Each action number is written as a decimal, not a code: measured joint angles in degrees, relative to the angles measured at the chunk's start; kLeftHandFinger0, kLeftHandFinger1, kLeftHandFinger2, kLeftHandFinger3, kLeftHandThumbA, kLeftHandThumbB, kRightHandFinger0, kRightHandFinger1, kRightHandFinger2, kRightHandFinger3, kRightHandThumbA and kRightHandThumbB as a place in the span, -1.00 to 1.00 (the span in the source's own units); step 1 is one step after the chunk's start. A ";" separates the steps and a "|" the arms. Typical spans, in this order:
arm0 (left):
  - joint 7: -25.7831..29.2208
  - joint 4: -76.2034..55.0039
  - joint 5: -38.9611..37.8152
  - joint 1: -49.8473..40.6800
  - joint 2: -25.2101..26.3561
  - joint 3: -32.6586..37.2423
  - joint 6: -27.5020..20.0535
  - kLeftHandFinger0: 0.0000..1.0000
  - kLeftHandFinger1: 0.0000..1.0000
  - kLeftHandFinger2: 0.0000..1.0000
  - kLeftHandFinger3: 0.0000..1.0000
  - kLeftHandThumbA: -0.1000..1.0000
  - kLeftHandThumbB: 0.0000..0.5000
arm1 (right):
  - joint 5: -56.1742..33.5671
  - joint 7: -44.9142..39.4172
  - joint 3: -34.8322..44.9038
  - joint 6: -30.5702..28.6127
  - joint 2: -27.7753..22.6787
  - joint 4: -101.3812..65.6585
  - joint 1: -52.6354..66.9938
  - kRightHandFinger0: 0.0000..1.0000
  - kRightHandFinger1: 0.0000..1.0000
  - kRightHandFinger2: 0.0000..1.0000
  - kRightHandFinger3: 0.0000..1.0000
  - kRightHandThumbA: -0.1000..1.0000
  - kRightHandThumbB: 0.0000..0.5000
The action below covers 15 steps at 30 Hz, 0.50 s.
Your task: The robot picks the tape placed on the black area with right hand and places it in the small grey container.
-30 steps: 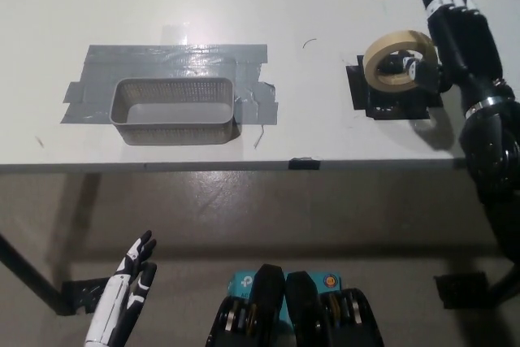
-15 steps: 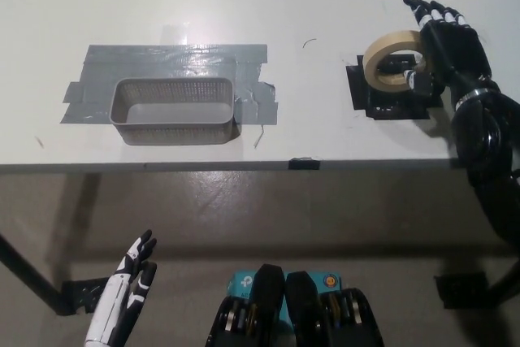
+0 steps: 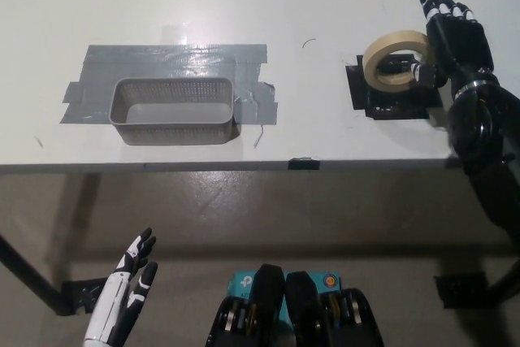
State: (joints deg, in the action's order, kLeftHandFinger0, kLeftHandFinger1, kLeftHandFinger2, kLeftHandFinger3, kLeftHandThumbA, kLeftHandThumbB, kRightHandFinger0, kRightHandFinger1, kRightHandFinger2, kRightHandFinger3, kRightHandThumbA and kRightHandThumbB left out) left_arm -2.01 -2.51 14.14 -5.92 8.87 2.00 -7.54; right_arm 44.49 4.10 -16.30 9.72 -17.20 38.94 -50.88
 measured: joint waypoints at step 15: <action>0.00 -0.51 0.52 0.74 0.18 0.06 -0.06 1.00 1.00 1.00 1.00 0.59 -0.44 | -0.98 4.31 -0.90 -2.14 3.10 11.92 -3.81 1.00 1.00 1.00 1.00 0.31 1.00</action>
State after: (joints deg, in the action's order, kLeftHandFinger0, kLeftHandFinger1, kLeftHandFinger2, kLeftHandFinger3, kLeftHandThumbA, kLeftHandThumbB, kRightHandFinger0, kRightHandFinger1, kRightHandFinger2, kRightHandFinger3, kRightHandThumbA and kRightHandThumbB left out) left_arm -2.01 -3.02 14.67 -5.17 9.05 2.07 -7.60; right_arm 43.51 8.41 -17.20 7.58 -14.11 50.87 -54.68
